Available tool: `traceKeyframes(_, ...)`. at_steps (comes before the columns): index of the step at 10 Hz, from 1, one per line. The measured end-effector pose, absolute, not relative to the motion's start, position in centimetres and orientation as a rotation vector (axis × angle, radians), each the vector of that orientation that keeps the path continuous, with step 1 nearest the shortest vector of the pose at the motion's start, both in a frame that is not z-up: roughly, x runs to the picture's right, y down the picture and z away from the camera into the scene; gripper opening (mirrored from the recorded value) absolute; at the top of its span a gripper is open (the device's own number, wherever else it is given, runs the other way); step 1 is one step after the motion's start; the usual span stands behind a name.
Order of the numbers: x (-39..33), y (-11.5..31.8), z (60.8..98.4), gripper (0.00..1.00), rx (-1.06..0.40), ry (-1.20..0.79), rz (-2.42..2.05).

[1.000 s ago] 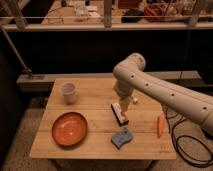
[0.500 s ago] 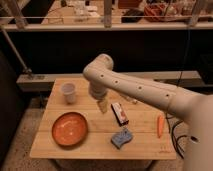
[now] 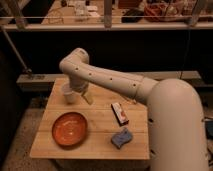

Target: Move the arm in a circular motion

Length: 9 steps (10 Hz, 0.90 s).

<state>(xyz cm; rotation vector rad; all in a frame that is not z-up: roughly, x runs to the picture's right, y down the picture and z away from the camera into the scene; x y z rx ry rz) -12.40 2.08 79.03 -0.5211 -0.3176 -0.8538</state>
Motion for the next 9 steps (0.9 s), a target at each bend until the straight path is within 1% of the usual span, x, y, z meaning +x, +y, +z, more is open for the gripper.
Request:
traceKeyframes(2, -11.6, -1.2, 80.5, 0.80, -0.496, -0.306, -0.799)
traceKeyframes(4, -9.0, -4.7, 81.8, 0.80, -0.469, -0.290, -0.711)
traceKeyframes(7, -1.9, -9.0, 83.3, 0.80, -0.444, -0.256, -0.545)
traceKeyframes(9, 3.7, -10.3, 83.9, 0.80, -0.437, -0.229, -0.406)
